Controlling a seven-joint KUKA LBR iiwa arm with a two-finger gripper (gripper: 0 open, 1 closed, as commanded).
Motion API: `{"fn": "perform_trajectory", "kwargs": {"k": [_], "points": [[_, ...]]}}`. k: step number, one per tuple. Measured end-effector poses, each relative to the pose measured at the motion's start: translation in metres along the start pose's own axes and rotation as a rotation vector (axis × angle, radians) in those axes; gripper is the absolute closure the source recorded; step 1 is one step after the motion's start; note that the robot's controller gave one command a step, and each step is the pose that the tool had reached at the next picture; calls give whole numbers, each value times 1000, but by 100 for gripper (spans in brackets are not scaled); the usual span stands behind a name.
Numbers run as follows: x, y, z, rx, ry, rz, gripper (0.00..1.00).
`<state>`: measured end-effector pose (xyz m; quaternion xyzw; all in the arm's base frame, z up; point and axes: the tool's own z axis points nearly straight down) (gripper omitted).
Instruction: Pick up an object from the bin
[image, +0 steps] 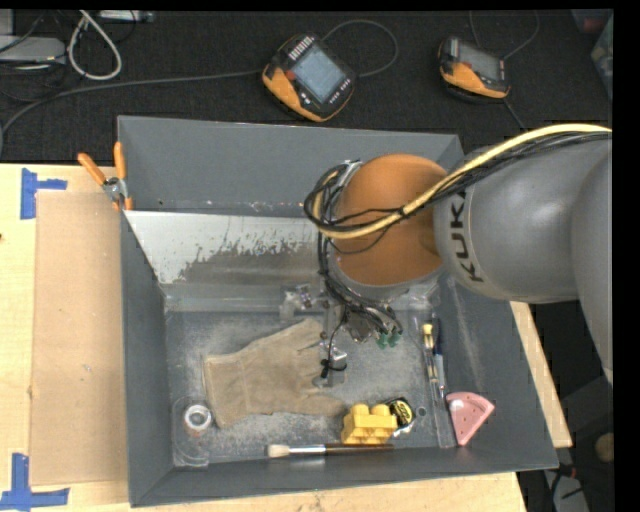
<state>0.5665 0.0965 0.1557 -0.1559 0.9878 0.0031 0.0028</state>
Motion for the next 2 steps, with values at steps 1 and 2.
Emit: {"fn": "perform_trajectory", "kwargs": {"k": [1, 2], "points": [[-12, 11, -24, 5, -9, -173, 0], [16, -3, -11, 1, 3, 108, 0]]}}
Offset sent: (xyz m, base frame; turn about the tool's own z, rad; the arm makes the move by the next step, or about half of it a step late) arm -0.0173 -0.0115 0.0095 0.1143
